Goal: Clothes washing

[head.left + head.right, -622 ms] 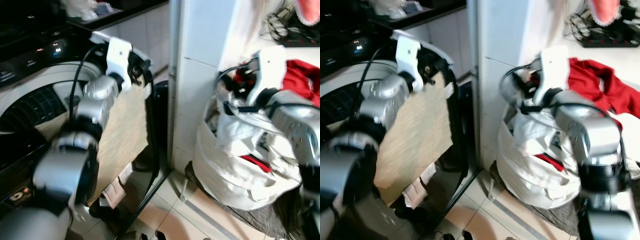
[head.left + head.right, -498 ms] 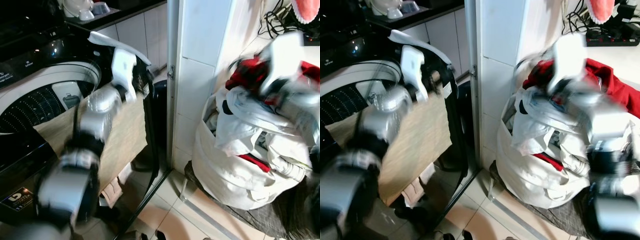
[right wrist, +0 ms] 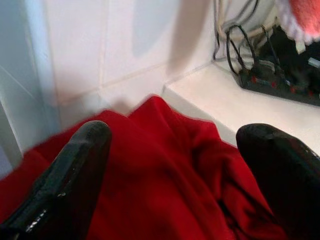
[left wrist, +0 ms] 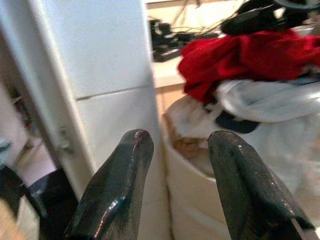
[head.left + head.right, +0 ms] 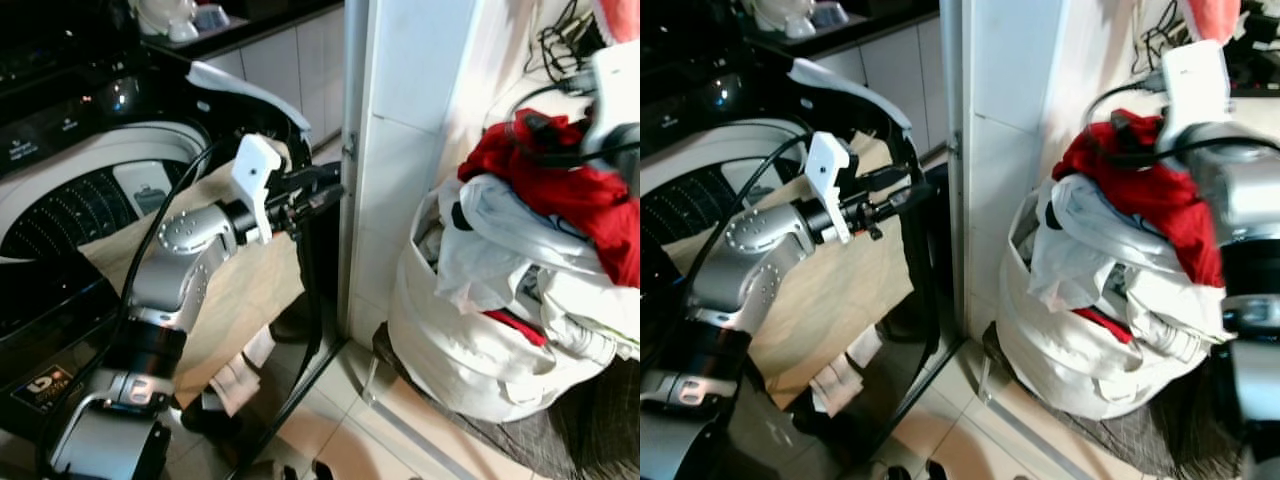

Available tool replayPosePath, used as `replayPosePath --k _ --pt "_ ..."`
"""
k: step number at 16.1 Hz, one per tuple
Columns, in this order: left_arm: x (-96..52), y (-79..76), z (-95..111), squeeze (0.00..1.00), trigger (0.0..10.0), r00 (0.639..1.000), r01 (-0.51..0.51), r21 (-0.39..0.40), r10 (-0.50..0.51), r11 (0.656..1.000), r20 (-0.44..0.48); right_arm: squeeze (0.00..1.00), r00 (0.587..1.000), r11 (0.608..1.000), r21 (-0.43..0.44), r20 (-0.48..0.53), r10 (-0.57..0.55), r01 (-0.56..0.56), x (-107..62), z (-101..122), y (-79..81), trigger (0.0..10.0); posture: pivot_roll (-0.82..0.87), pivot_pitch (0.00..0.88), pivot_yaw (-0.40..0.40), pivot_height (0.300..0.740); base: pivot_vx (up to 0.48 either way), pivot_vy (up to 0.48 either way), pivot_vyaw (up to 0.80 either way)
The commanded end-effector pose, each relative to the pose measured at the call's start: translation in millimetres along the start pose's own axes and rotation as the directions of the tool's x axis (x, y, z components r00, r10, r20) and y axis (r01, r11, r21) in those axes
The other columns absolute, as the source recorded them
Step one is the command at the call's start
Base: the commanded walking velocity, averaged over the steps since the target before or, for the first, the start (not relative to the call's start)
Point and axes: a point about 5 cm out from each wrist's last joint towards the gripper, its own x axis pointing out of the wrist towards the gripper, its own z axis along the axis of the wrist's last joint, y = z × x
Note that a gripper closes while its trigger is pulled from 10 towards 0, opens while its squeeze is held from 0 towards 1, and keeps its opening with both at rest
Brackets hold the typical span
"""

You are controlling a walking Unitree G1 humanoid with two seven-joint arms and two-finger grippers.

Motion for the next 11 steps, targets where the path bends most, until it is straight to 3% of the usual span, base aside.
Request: replayPosePath --k 1,3,4,7,8,9,10,11 --pt "-2.2 -6.5 3 0.0 10.0 0.999 0.035 -0.013 -0.035 0.999 -0.011 1.0 1.0 1.0 0.024 -0.025 -0.011 0.012 -6.1 6 -9.3 10.0 -0.1 0.0 0.063 0.74 0.0 0.0 0.0" --pt "-3.1 -12.2 8 0.0 10.0 1.0 0.021 -0.05 -0.021 0.999 0.002 1.0 0.991 0.995 0.077 -0.112 0.073 -0.064 -8.0 -5 -10.8 10.0 -0.1 0.0 0.067 0.74 0.0 0.0 0.0" --pt "-2.3 -15.5 10 0.0 10.0 1.0 0.017 -0.07 -0.017 0.997 0.005 0.0 0.982 0.995 0.095 -0.18 0.057 -0.04 -7.3 -16 -13.3 10.0 -0.1 0.0 0.071 0.74 0.0 0.0 0.0" --pt "1.1 -22.3 9 0.0 10.0 1.0 0.009 -0.075 -0.01 0.997 -0.014 0.0 0.955 0.994 0.098 -0.288 0.068 -0.041 -6.9 -37 -7.8 10.0 -0.1 0.0 0.073 0.74 0.0 0.0 0.0" --pt "2.6 -24.3 10 0.0 10.0 1.0 0.004 -0.08 -0.005 0.997 -0.014 0.0 0.953 0.994 0.099 -0.297 0.063 -0.035 -6.9 -38 -7.5 7.8 -0.1 0.0 0.073 0.74 0.0 0.0 0.0" --pt "3.6 -25.1 11 0.0 10.0 1.0 -0.004 -0.083 0.003 0.997 -0.012 0.0 0.954 0.993 0.116 -0.294 0.061 -0.028 -6.7 -38 -7.9 1.8 -0.1 0.0 0.073 0.74 0.0 0.0 0.0" --pt "4.0 -25.2 13 0.0 10.0 1.0 -0.011 -0.086 0.011 0.996 -0.009 0.0 0.955 0.991 0.129 -0.29 0.064 -0.028 -6.8 -37 -8.3 0.0 -0.1 0.0 0.072 0.74 0.0 0.0 0.0" --pt "4.0 -25.2 13 0.0 10.0 1.0 -0.015 -0.084 0.014 0.996 -0.011 0.0 0.956 0.99 0.135 -0.287 0.065 -0.027 -7.3 -36 -8.9 0.0 -0.1 0.0 0.072 0.74 0.0 0.0 0.0"
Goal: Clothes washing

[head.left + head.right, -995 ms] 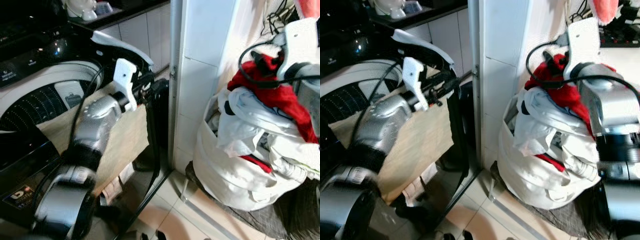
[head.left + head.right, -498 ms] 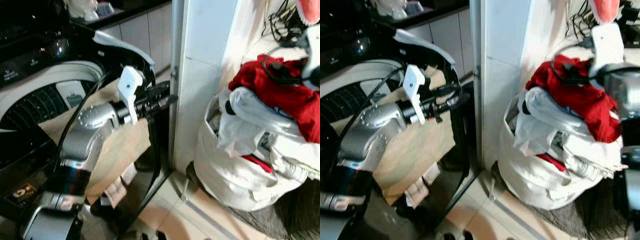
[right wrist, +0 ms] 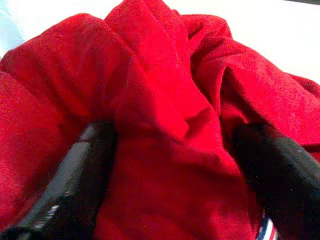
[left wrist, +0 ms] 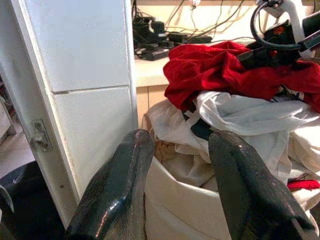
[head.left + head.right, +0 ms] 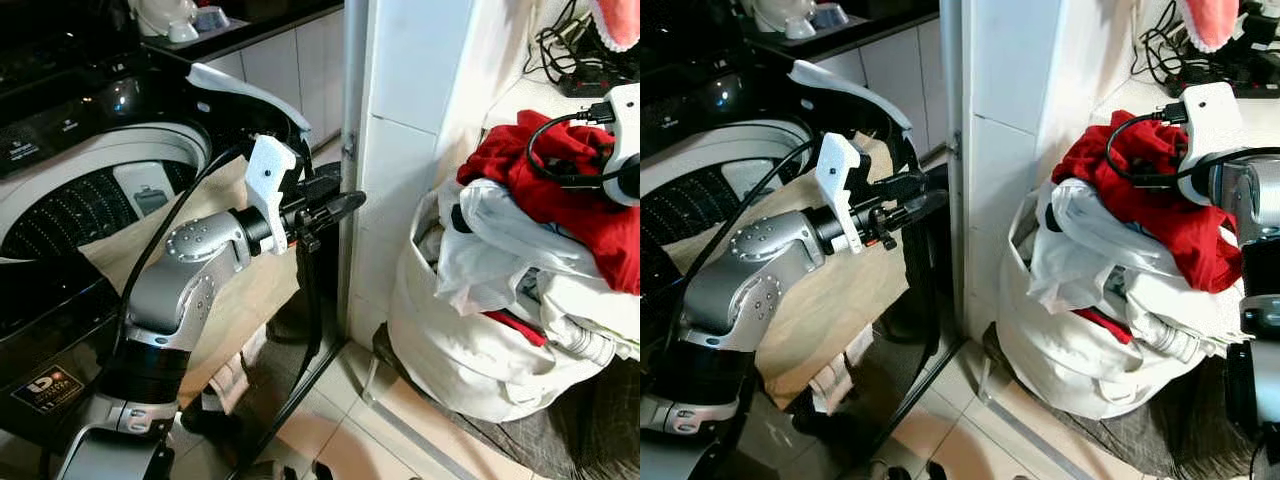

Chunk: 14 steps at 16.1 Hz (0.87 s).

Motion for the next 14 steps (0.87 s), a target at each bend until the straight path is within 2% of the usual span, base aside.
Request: replayPosePath --k 1,6,14 --pt "0.4 -1.4 4.8 0.0 10.0 1.0 -0.002 0.017 0.002 1.0 0.003 0.0 1.0 1.0 0.024 -0.022 0.006 -0.006 0.8 -4.4 -0.2 0.0 -0.1 0.0 0.072 0.74 0.0 0.0 0.0" --pt "2.9 -2.9 5.8 0.0 10.0 1.0 -0.001 0.003 0.001 1.0 0.003 0.0 0.998 0.996 0.064 -0.002 0.069 -0.069 -1.1 -2.7 3.2 0.0 -0.1 0.0 0.075 0.74 0.0 0.0 0.0" --pt "4.1 -2.2 6.4 0.0 10.0 1.0 -0.006 0.008 0.006 1.0 -0.002 0.0 0.995 0.991 0.088 0.016 0.101 -0.102 -5.8 0.9 1.7 0.0 -0.11 0.0 0.08 0.74 0.0 0.0 0.0"
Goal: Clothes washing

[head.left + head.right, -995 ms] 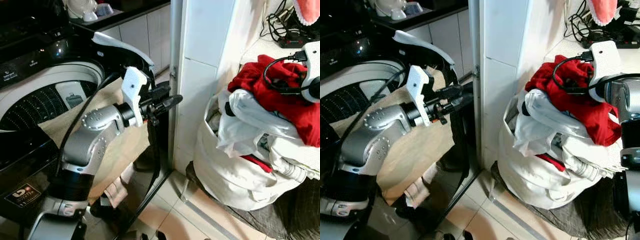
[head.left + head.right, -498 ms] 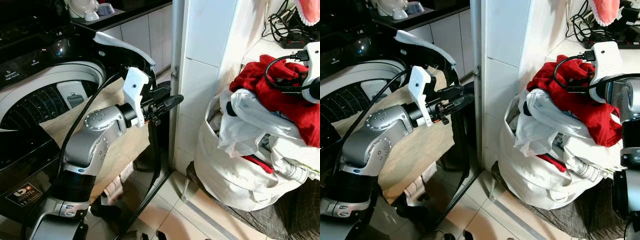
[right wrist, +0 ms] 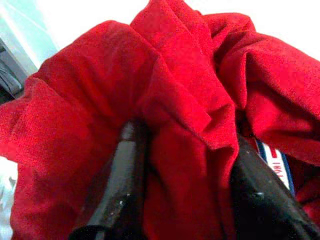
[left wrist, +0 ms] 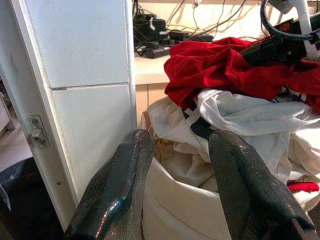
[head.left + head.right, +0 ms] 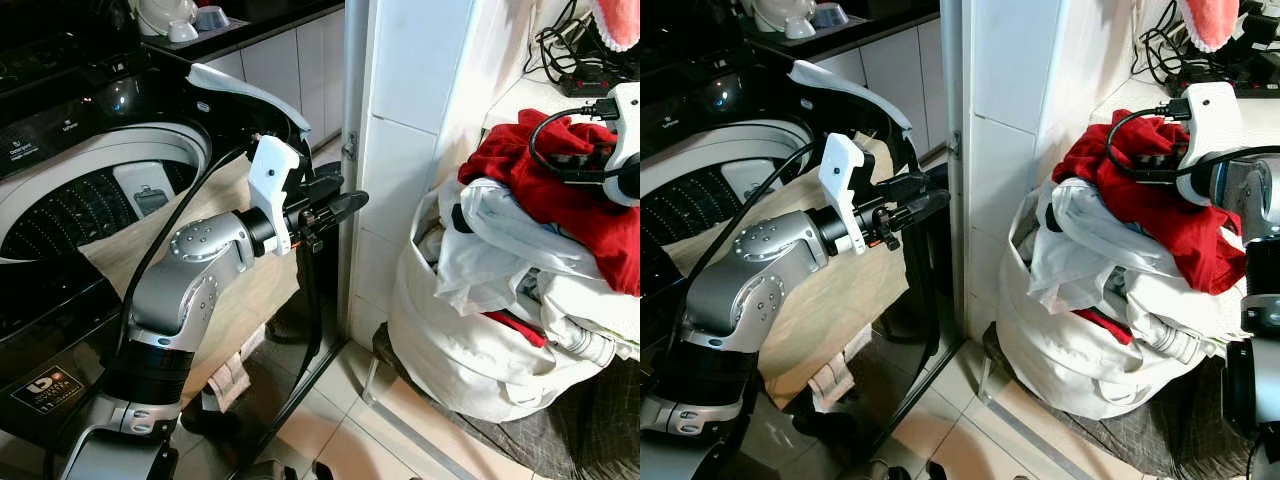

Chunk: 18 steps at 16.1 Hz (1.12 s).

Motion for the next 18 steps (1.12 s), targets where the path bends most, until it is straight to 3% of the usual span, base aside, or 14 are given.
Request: replayPosePath --k 1,6,7,10,11,12,13,14,15,16,18 --pt "1.9 -0.8 8 0.0 10.0 1.0 0.005 0.03 -0.006 1.0 0.007 0.0 1.0 1.0 0.019 0.003 0.015 -0.015 -2.7 -1 -0.8 0.0 -0.11 0.0 0.082 0.74 0.0 0.0 0.0" --pt "3.4 -1.7 11 0.0 10.0 1.0 0.002 0.026 -0.003 1.0 0.031 0.0 0.98 0.979 0.122 0.136 0.148 -0.165 -17.4 23 6.1 0.0 -0.12 0.0 0.083 0.74 0.0 0.0 0.0" --pt "4.1 0.6 14 0.0 10.0 0.999 -0.024 0.033 0.022 0.999 0.048 0.0 0.957 0.963 0.136 0.21 0.2 -0.231 -26.5 39 11.3 0.0 -0.12 0.0 0.082 0.74 0.0 0.0 0.0" --pt "8.6 8.5 27 0.0 10.0 0.988 -0.117 0.071 0.108 0.991 0.115 0.0 0.86 0.912 0.109 0.392 0.326 -0.396 -53.5 85 31.3 0.0 -0.13 0.0 0.078 0.74 0.0 0.0 0.0" --pt "12.0 9.4 38 0.0 10.0 0.976 -0.146 0.088 0.129 0.985 0.174 0.0 0.803 0.881 0.073 0.45 0.389 -0.468 -64.7 105 44.5 0.0 -0.13 0.0 0.075 0.74 0.0 0.0 0.0" --pt "14.0 9.1 45 0.0 10.0 0.967 -0.155 0.08 0.135 0.985 0.215 0.0 0.774 0.863 0.054 0.472 0.421 -0.503 -70.0 114 51.9 0.0 -0.14 0.0 0.072 0.74 0.0 0.0 0.0" --pt "20.8 5.2 65 0.0 10.0 0.94 -0.166 0.08 0.133 0.983 0.314 0.0 0.697 0.808 0.014 0.515 0.498 -0.588 -80.7 135 74.0 0.0 -0.14 0.0 0.065 0.74 0.0 0.0 0.0" --pt "23.0 3.3 69 0.0 10.0 0.934 -0.164 0.082 0.127 0.983 0.335 0.0 0.679 0.795 0.004 0.522 0.516 -0.607 -82.7 140 80.5 0.0 -0.13 0.0 0.064 0.74 0.0 0.0 0.0" --pt "28.6 -2.2 75 0.23 10.0 0.924 -0.137 0.06 0.106 0.989 0.368 0.0 0.646 0.769 -0.018 0.53 0.55 -0.639 -85.6 146 92.9 0.0 -0.13 0.0 0.061 0.74 0.0 0.0 0.0" --pt "31.1 -4.7 75 1.0 10.0 0.923 -0.125 0.05 0.098 0.991 0.372 0.0 0.643 0.768 -0.034 0.526 0.558 -0.639 -85.5 147 97.0 0.0 -0.13 0.0 0.058 0.74 0.0 0.0 0.0" --pt "30.5 -5.4 63 0.95 10.0 0.941 -0.15 0.083 0.117 0.985 0.317 0.0 0.805 0.927 -0.113 0.466 0.368 -0.358 -66.6 133 81.0 3.1 -0.12 0.0 0.044 0.74 0.0 0.0 0.0"
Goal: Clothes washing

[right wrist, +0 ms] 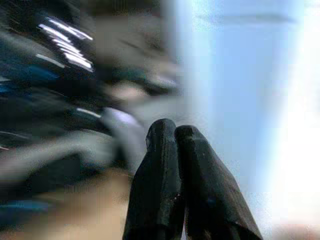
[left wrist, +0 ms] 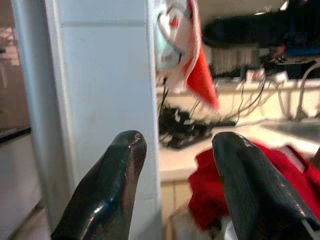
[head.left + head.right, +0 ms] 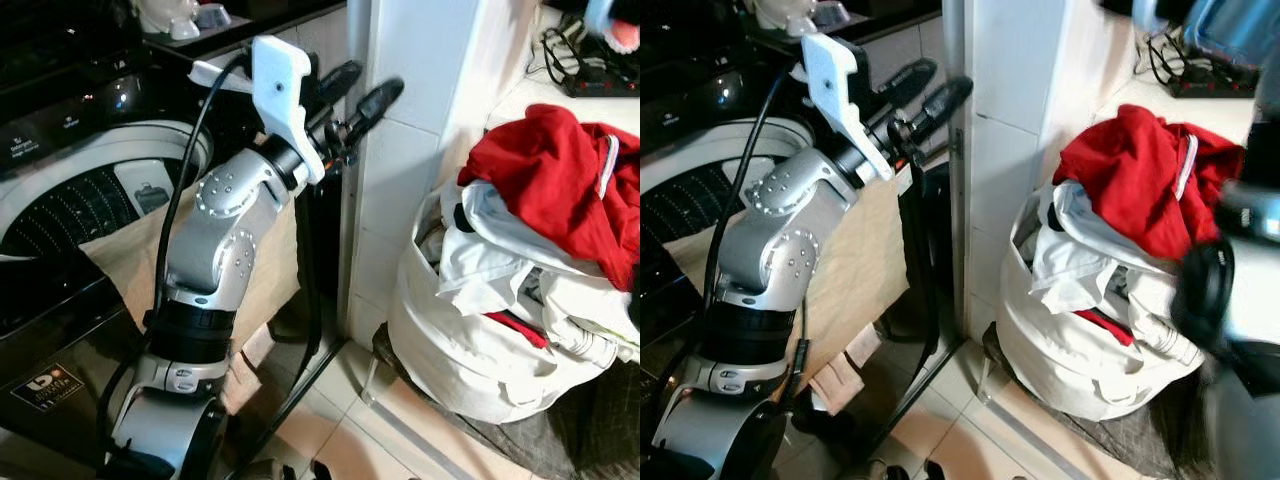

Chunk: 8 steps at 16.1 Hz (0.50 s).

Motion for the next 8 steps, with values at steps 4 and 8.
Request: replayPosePath --k 4,8 --pt "-25.2 17.1 -31 0.0 10.0 0.974 -0.031 0.121 0.057 0.992 -0.218 1.0 0.89 0.913 -0.234 -0.238 -0.388 0.335 -20.7 -64 -60.2 10.0 -0.12 0.0 0.057 0.74 0.0 0.0 0.0" --pt "-29.9 23.1 -41 0.0 10.0 0.957 -0.031 0.168 0.078 0.985 -0.279 1.0 0.853 0.898 -0.231 -0.295 -0.431 0.374 -34.1 -87 -77.4 10.0 -0.13 0.0 0.077 0.74 0.0 0.0 0.0"
